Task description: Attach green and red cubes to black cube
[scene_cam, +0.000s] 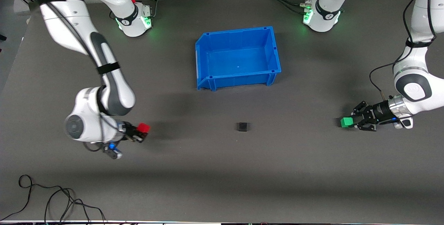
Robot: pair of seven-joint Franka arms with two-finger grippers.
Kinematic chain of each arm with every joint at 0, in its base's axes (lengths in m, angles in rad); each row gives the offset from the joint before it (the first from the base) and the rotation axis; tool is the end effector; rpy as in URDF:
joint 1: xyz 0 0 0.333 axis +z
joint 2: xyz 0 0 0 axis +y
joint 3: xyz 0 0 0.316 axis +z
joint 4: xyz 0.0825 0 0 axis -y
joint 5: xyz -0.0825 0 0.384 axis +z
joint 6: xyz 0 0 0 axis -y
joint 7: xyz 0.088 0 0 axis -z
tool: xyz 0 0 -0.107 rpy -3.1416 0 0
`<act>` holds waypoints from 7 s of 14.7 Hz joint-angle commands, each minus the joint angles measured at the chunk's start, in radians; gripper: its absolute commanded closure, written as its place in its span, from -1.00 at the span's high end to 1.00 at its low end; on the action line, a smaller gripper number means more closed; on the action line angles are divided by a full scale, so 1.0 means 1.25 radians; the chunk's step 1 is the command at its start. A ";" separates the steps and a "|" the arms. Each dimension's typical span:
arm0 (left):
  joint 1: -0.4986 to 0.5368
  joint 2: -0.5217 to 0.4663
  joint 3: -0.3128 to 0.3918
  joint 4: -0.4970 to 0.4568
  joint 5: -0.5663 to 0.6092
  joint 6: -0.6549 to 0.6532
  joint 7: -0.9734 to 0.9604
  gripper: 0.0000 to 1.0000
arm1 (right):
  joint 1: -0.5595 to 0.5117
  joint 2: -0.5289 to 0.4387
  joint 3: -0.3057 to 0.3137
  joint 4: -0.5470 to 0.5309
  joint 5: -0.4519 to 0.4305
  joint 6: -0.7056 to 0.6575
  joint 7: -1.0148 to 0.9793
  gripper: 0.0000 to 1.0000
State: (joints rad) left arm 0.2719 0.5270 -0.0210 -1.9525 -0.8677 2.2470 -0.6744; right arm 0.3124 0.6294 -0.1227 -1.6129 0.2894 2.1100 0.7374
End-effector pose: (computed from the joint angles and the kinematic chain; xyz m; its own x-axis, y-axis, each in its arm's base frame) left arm 0.5869 0.1283 0.1946 0.0468 0.8081 -0.5872 0.9892 0.0443 0.1398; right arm 0.6624 0.1509 0.2511 0.7545 -0.6241 -0.2032 -0.6410 -0.7671 -0.0241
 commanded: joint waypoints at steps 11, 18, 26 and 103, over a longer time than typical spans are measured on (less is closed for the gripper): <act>-0.382 0.034 0.007 0.117 -0.079 0.106 -0.219 -0.47 | 0.122 0.200 0.033 0.258 0.164 0.019 0.578 -1.00; -0.528 0.139 0.007 0.199 -0.088 0.228 -0.354 -0.47 | 0.243 0.303 0.032 0.349 0.155 0.161 0.786 -1.00; -0.599 0.164 0.007 0.197 -0.088 0.282 -0.425 -0.47 | 0.285 0.351 0.032 0.399 0.154 0.166 0.865 -1.00; -0.243 -0.363 0.013 0.320 0.692 -0.539 0.527 1.00 | 0.315 -0.459 -0.399 -0.208 -0.224 -0.111 -0.433 0.99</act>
State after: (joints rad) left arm -0.0311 0.0871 -0.0059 -1.5550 -0.0044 1.5860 0.0019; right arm 0.6875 0.0368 -0.6188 -1.9084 0.0628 1.9956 0.2043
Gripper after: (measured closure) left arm 0.000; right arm 0.000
